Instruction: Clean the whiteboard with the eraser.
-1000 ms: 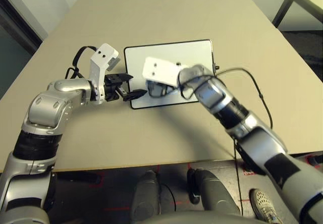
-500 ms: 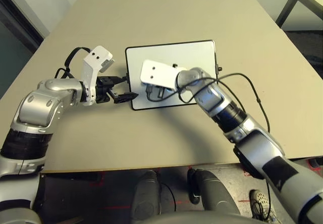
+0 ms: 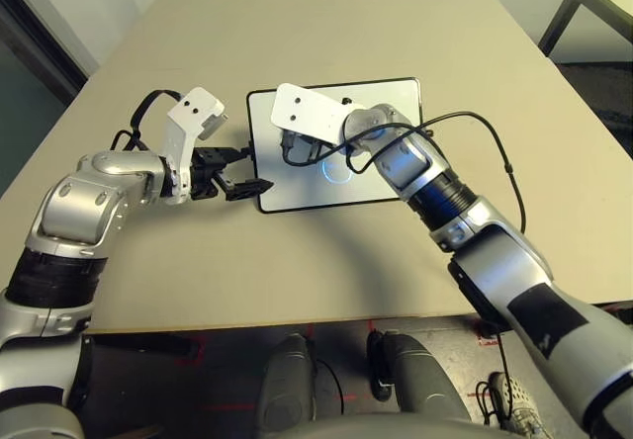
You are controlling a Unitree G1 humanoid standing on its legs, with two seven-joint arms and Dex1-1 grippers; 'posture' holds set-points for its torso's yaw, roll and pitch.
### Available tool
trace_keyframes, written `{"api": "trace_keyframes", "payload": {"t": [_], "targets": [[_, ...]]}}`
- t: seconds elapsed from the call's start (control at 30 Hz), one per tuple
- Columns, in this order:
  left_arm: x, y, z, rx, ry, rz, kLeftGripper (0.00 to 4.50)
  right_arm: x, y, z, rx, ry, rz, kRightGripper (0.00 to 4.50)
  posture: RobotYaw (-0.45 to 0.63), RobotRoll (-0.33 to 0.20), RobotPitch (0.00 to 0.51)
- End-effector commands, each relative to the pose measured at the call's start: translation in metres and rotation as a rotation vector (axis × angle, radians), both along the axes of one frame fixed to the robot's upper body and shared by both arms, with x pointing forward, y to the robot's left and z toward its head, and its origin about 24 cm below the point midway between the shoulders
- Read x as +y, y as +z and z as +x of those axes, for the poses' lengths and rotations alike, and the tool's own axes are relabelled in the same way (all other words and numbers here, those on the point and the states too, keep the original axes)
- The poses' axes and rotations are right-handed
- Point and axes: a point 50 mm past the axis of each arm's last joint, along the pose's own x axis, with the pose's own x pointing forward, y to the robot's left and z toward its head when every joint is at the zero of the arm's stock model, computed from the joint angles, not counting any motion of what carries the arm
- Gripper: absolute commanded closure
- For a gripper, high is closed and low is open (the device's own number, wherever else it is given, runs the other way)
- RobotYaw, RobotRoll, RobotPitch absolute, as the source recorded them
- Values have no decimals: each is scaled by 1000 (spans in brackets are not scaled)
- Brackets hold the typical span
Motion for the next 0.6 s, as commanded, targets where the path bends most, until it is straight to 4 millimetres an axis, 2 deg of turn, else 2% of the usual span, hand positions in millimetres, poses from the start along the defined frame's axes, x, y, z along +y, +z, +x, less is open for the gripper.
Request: {"api": "trace_keyframes", "payload": {"t": [0.03,0.2,0.3,0.37,0.43,0.47,0.6], "targets": [[0,-3,-2,16,0,2,0,-11,-36,-13,97,7,-107,3955,23,0,139],[-2,-4,-1,17,-6,-2,0,-12,-33,-14,99,-4,-107,3955,17,0,138],[-4,-4,1,12,-11,-5,0,-10,-17,-2,70,-45,-64,3955,17,0,134],[-4,0,4,-30,2,-27,0,-11,6,11,40,-99,31,3955,19,0,134],[-3,7,12,-109,55,-79,0,-21,39,27,-1,-183,168,3955,24,0,132],[-3,9,14,-133,77,-97,0,-25,48,31,-13,-207,208,3955,27,0,131],[3,21,29,-324,217,-218,0,-63,105,47,-93,-347,452,3955,26,0,124]]}}
